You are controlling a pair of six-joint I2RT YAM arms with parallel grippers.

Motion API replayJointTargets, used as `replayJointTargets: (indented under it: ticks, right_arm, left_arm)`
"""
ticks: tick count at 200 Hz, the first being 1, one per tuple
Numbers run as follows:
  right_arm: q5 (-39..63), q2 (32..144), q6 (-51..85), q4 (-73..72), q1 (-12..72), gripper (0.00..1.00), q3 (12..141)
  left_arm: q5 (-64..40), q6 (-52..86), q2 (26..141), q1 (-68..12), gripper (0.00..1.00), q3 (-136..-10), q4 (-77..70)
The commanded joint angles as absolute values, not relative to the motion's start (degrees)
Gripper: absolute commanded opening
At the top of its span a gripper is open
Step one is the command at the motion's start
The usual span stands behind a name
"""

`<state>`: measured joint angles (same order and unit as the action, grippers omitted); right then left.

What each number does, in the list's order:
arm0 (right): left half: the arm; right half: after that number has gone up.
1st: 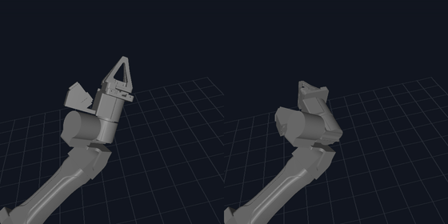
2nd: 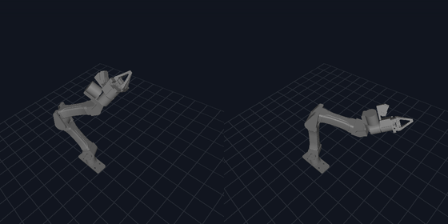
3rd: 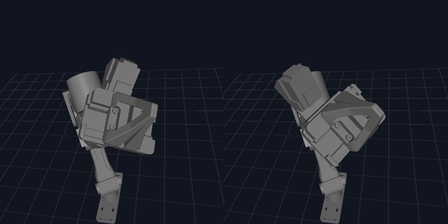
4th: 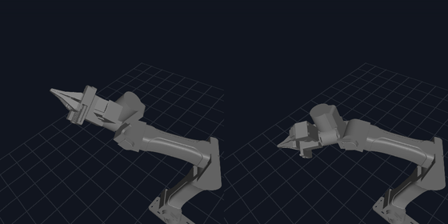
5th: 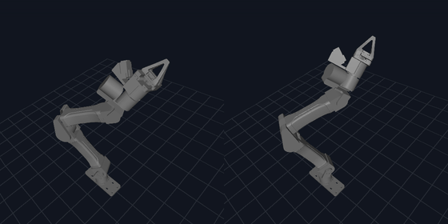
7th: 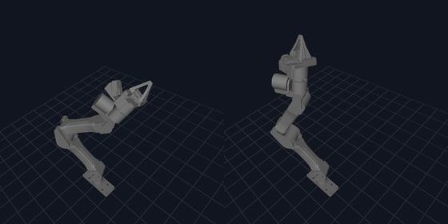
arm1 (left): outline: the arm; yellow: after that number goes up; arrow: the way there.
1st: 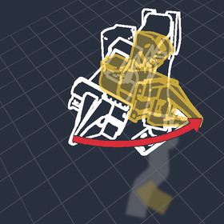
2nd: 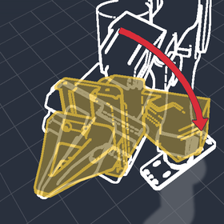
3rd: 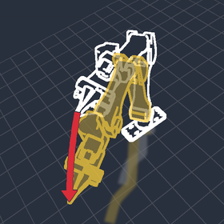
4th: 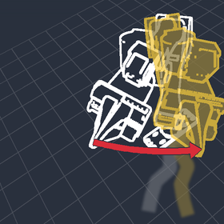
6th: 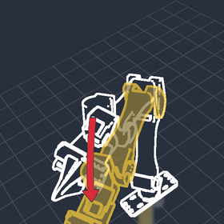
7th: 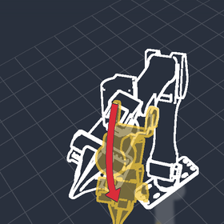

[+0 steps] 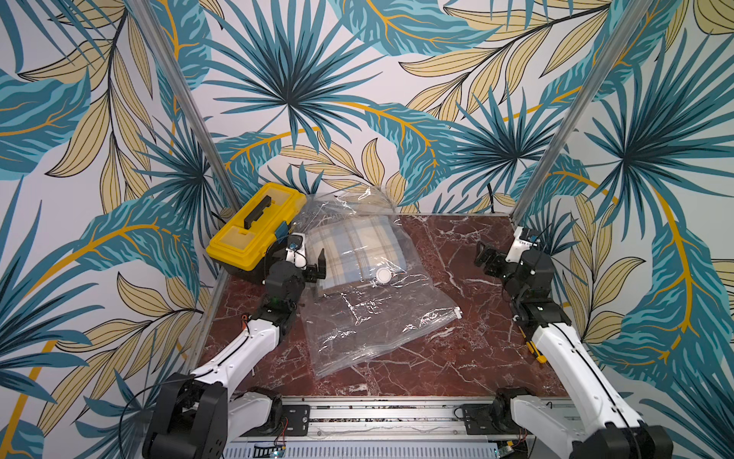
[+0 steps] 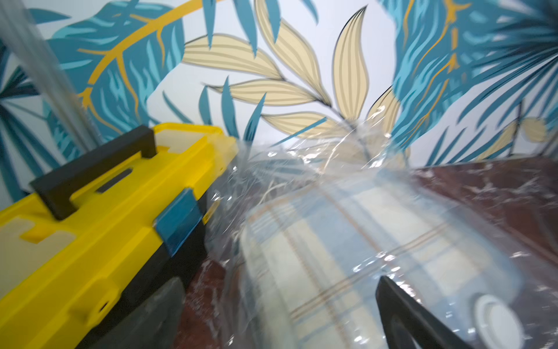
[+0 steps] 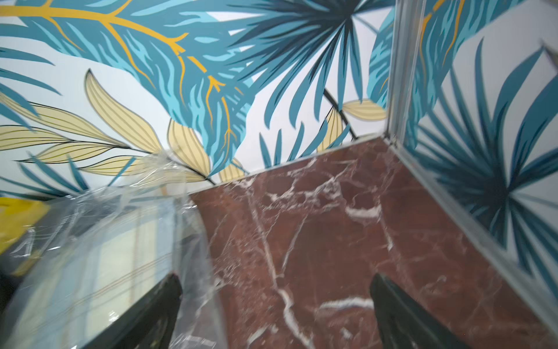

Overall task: Take the blanket out of the vacuum bag
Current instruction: Adjust the vacuum bag at the center of the board.

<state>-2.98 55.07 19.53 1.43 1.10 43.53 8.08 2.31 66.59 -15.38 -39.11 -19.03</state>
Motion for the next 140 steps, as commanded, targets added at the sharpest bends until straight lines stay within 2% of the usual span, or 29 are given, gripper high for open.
replayJointTargets:
  ticks: [1, 30, 62, 93, 140]
  right_arm:
    - [4.09, 51.11, 34.65, 19.8, 3.76, 0.99, 35.74]
    - [2.58, 43.98, 42.3, 21.63, 12.32, 1.0, 29.03]
    - [0.14, 43.47, 47.69, 20.89, 19.83, 0.99, 25.67]
    - [-0.23, 47.89, 49.79, 13.53, 24.99, 0.99, 22.98]
    - [-0.18, 60.67, 51.54, -0.66, 31.28, 1.0, 21.53]
  left_arm:
    - [6.95, 7.86, 69.58, -18.39, 1.0, -46.58, 9.21]
    - [13.65, 6.85, 81.09, -20.13, 1.0, -56.04, 24.33]
    - [17.41, 9.24, 94.42, -19.76, 1.0, -69.05, 28.88]
    - [13.56, 10.17, 106.16, -18.18, 1.0, -85.65, 29.77]
    - [9.15, 13.81, 117.95, -13.86, 1.0, -103.86, 27.7]
